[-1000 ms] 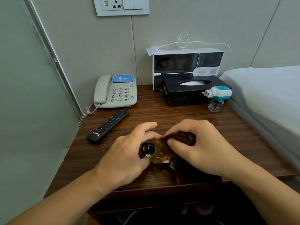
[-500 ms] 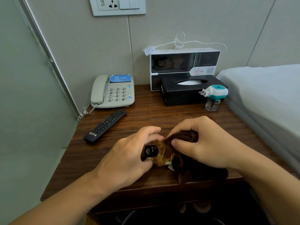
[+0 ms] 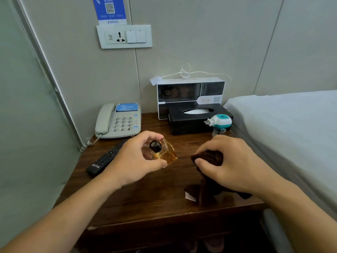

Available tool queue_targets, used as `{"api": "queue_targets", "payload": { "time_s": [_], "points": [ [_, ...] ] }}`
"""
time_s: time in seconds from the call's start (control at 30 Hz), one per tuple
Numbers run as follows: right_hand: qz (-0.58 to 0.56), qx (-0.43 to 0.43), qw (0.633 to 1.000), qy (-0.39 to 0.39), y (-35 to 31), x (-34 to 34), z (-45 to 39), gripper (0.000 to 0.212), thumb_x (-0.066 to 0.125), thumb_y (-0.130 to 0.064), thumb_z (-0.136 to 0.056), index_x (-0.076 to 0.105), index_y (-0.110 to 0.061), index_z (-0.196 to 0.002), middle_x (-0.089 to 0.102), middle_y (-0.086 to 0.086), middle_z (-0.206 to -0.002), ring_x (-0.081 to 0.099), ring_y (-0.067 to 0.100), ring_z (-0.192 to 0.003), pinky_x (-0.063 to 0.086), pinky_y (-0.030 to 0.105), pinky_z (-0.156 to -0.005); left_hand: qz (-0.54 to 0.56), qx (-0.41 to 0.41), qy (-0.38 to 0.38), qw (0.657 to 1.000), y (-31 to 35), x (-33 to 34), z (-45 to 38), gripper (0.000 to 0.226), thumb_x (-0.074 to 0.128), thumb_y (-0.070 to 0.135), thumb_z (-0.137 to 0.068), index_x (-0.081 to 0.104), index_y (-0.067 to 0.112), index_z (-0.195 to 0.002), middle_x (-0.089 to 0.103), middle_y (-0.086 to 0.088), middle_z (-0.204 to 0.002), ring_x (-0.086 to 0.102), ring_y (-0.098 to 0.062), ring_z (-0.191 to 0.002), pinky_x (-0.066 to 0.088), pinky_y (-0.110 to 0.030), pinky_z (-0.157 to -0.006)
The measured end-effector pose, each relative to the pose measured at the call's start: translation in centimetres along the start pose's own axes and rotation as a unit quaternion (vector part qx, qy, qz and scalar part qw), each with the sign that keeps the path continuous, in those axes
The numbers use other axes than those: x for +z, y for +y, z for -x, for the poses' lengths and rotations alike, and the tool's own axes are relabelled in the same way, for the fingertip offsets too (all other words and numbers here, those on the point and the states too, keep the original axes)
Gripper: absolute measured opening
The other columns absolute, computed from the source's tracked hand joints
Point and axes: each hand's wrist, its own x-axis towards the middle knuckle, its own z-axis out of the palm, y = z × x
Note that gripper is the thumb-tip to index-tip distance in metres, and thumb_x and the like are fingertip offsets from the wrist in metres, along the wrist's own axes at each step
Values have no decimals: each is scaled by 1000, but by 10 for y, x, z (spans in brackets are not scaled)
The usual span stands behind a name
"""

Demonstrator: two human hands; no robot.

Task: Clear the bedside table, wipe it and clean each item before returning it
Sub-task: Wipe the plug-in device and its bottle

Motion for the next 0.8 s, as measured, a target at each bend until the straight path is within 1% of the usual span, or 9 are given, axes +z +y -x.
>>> {"api": "queue_targets", "payload": {
  "time_s": [0.07, 0.13, 0.23, 0.3, 0.33, 0.43, 0.5, 0.63, 0.8],
  "points": [
    [14, 8, 1000, 5, 4, -11, 7, 29, 61, -60, -86, 78, -39, -97, 67, -21, -89, 62, -2, -88, 54, 18, -75, -17, 5, -31, 999, 7, 3, -13, 61, 95, 30, -70, 63, 49, -118, 67, 21, -116, 65, -2, -111, 57, -35, -98],
    [29, 27, 999, 20, 14, -21, 13, 34, 56, -65, -87, 77, -39, -92, 67, -22, -84, 62, -3, -86, 52, 19, -71, -60, 9, -74, 995, 16, 9, -28, 60, 92, 34, -73, 62, 48, -122, 65, 24, -115, 63, 0, -110, 54, -29, -98],
    [89, 61, 994, 16, 37, -30, 15, 28, 57, -58, -93, 77, -39, -101, 64, -21, -92, 61, 2, -85, 53, 23, -74, -106, 23, -107, 988, 28, 29, -53, 59, 89, 33, -78, 62, 44, -128, 62, 26, -118, 60, 3, -108, 50, -22, -93],
    [118, 64, 991, 16, 47, -33, 11, 21, 62, -50, -94, 75, -39, -107, 62, -22, -97, 61, 4, -88, 53, 24, -77, -121, 22, -105, 987, 30, 45, -71, 65, 89, 30, -79, 59, 40, -136, 62, 19, -126, 60, -2, -111, 51, -27, -97],
    [118, 64, 991, 15, 48, -35, 9, 23, 64, -47, -93, 74, -39, -112, 61, -23, -101, 59, 3, -91, 52, 22, -79, -121, 14, -105, 987, 31, 53, -81, 70, 89, 29, -78, 56, 39, -140, 61, 15, -129, 59, -6, -114, 51, -29, -99],
    [107, 63, 992, 14, 53, -37, 4, 36, 66, -46, -93, 66, -39, -128, 66, -19, -122, 61, 5, -106, 52, 24, -89, -116, -11, -100, 988, 29, 72, -110, 80, 91, 26, -75, 51, 37, -143, 59, 11, -129, 58, -12, -115, 48, -30, -95],
    [100, 65, 993, 13, 58, -38, 2, 41, 66, -46, -93, 63, -37, -132, 66, -17, -127, 60, 4, -105, 50, 21, -87, -118, -17, -87, 989, 27, 81, -127, 80, 92, 23, -73, 51, 34, -142, 60, 8, -129, 60, -15, -112, 49, -30, -91],
    [100, 75, 992, 15, 72, -40, 0, 38, 66, -46, -93, 65, -34, -129, 68, -14, -123, 59, 4, -98, 47, 18, -84, -106, -45, -64, 991, 22, 95, -148, 82, 92, 16, -71, 51, 27, -141, 59, 7, -120, 62, -18, -106, 46, -28, -87],
    [87, 93, 991, 49, 85, -44, -3, 31, 67, -47, -91, 71, -34, -119, 71, -15, -113, 65, 8, -97, 57, 28, -88, -84, -51, -57, 994, 21, 114, -159, 83, 92, 17, -73, 48, 26, -142, 63, -1, -133, 62, -20, -113, 54, -38, -101]
  ]
}}
